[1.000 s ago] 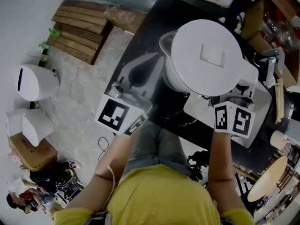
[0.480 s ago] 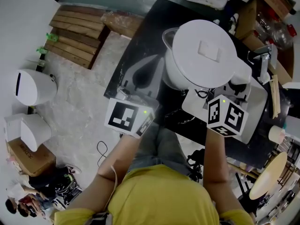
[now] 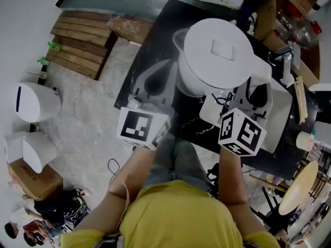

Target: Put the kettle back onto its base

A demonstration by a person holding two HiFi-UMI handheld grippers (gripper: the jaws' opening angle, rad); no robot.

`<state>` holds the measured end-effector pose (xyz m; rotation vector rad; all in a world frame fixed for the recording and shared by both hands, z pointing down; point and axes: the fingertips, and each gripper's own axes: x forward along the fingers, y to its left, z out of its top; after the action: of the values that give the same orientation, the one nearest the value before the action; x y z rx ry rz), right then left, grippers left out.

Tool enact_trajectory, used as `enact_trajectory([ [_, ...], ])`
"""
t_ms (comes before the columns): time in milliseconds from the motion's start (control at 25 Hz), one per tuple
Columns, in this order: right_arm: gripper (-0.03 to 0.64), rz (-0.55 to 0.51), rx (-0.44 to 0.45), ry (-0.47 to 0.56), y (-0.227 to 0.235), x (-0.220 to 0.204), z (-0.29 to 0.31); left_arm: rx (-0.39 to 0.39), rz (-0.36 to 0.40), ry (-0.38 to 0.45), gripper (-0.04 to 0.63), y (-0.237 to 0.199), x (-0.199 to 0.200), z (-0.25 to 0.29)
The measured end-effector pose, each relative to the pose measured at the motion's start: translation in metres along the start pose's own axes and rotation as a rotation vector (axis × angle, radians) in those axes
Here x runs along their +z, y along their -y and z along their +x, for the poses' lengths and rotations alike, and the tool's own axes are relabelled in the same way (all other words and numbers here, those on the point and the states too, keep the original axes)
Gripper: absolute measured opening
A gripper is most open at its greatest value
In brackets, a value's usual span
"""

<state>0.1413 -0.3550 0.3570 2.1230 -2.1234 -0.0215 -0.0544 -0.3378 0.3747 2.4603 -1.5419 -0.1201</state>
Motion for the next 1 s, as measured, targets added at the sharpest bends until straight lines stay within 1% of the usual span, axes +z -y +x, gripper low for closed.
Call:
enact_trajectory([
  [120, 0.170, 0.010, 0.004, -0.005, -0.001, 0.003, -0.010, -0.015, 0.020, -0.003, 0.003, -0.001, 0.000, 0.000],
  [320, 0.170, -0.003, 0.030, -0.005, -0.008, 0.006, -0.026, -0.022, 0.006, 0.001, 0.003, 0.000, 0.002, -0.002],
  [520, 0.170, -0.009, 0.040, 0.007, -0.012, 0.013, -0.038, -0.033, 0.016, 0.006, 0.003, 0.004, 0.007, -0.005],
  [760, 0.170, 0.003, 0.042, 0.026, -0.015, 0.024, -0.042, -0.026, 0.072, 0.001, 0.003, 0.010, 0.015, -0.011],
  [1000, 0.170, 0.001, 0.057, 0.038, -0.019, 0.029, -0.050, -0.001, 0.124, -0.019, 0.003, 0.021, 0.019, -0.017],
])
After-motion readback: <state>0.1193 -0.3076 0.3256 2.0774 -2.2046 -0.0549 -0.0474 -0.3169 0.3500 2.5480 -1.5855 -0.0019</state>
